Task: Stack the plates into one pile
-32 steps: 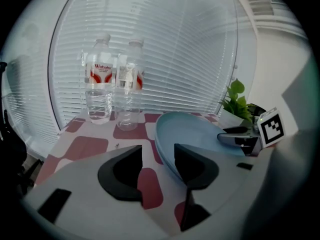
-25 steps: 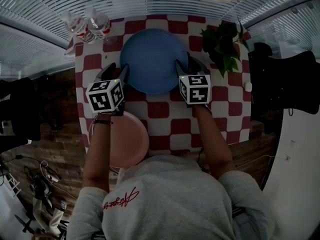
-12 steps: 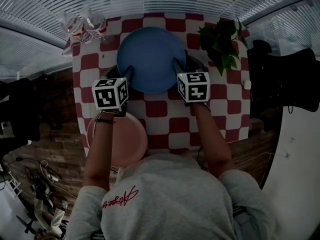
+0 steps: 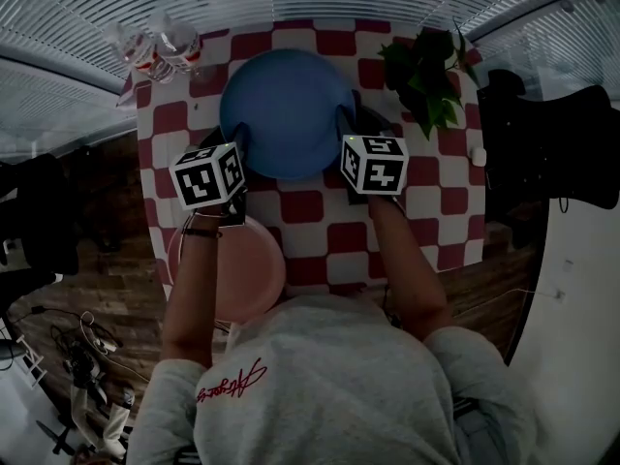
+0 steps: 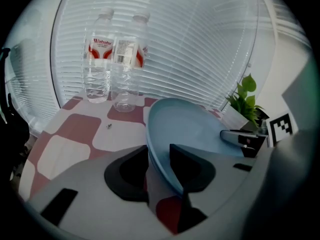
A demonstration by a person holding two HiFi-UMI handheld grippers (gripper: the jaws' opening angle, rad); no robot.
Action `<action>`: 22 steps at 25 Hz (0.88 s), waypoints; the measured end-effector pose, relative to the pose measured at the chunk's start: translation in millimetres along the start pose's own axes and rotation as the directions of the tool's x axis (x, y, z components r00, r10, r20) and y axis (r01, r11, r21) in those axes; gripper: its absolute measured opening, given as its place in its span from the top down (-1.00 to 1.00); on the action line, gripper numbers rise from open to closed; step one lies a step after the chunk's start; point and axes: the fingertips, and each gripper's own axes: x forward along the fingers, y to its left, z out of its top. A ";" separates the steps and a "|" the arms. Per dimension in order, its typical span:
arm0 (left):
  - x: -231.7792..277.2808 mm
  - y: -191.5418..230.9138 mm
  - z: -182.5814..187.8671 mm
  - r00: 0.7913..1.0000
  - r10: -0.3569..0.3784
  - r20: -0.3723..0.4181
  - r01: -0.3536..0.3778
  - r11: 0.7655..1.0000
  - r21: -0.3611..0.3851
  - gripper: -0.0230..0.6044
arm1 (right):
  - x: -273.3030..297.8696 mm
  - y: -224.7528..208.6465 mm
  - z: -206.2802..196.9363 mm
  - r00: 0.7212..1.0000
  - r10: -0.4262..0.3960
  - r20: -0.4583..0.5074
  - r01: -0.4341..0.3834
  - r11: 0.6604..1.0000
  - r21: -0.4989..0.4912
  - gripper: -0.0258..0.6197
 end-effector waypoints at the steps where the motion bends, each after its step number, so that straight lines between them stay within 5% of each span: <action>1: -1.5 0.5 0.0 1.000 0.004 -0.002 -0.004 1.000 0.004 0.47 | -0.5 1.0 0.2 1.000 -0.002 0.000 0.002 1.000 0.002 0.61; 8: -23.8 2.3 11.6 0.999 0.037 0.034 -0.039 0.998 0.050 0.47 | -8.6 15.1 5.1 1.000 0.029 -0.005 -0.029 0.999 -0.017 0.61; 22: -88.5 -4.1 16.0 0.988 0.089 0.129 -0.092 0.996 0.022 0.48 | -54.5 44.4 26.1 0.994 0.098 0.054 -0.097 0.995 -0.026 0.61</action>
